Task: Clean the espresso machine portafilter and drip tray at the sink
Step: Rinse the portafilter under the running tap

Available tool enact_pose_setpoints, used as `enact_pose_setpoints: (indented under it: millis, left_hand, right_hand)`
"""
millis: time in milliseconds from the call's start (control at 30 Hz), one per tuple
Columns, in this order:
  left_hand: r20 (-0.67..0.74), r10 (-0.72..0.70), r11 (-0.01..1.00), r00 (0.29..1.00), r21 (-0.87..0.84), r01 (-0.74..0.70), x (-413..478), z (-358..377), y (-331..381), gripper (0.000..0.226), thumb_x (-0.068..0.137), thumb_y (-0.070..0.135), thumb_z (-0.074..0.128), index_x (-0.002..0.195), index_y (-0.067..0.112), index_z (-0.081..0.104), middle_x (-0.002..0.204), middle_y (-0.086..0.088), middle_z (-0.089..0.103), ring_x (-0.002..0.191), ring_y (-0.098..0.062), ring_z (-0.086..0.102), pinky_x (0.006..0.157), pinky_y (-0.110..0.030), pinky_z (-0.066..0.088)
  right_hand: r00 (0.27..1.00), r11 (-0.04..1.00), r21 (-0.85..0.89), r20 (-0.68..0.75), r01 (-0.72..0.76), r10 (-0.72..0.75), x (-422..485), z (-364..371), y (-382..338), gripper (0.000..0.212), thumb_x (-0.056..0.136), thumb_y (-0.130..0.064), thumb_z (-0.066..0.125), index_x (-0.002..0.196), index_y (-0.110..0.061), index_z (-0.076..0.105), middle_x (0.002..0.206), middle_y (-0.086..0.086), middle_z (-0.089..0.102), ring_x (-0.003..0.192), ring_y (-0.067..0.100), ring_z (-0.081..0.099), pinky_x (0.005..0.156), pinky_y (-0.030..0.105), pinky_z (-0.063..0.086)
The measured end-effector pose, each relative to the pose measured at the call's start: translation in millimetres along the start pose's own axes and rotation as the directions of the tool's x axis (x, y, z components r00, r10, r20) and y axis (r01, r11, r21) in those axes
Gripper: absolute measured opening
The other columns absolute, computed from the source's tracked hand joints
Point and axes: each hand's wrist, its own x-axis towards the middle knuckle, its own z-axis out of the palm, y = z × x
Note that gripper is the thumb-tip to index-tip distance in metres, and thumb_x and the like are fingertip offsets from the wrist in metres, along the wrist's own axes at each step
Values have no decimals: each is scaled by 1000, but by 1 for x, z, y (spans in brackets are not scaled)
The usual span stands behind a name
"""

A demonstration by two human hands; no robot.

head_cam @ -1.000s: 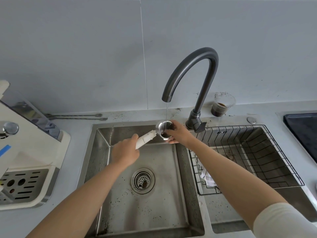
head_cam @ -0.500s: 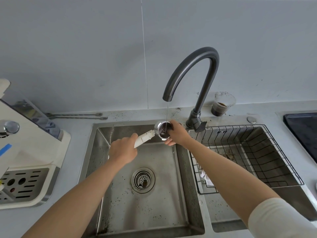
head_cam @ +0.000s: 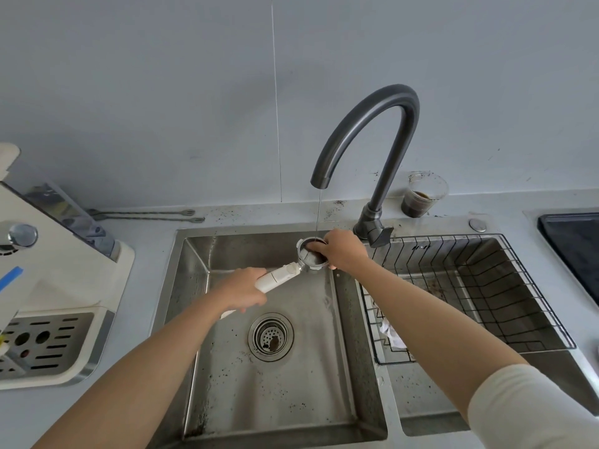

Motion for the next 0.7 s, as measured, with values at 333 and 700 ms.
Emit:
enact_pose_setpoints:
  millis: [333, 700]
  left_hand:
    - [90, 58, 987, 994, -152, -44, 2, 5, 4, 27, 72, -4, 56, 84, 20, 51, 67, 0, 52, 44, -10, 46, 42, -17, 38]
    - [39, 16, 985, 999, -174, -9, 3, 6, -2, 42, 73, -1, 57, 112, 15, 54, 73, -1, 52, 48, -14, 46, 45, -21, 38]
  right_hand:
    - [983, 949, -261, 105, 175, -152, -1, -25, -2, 41, 94, -29, 44, 58, -11, 42, 61, 4, 49, 70, 24, 51, 57, 28, 38]
    - [987, 972, -184, 96, 148, -132, 0, -16, -11, 36, 96, -26, 42, 64, -9, 45, 68, 6, 49, 78, 24, 49, 54, 29, 34]
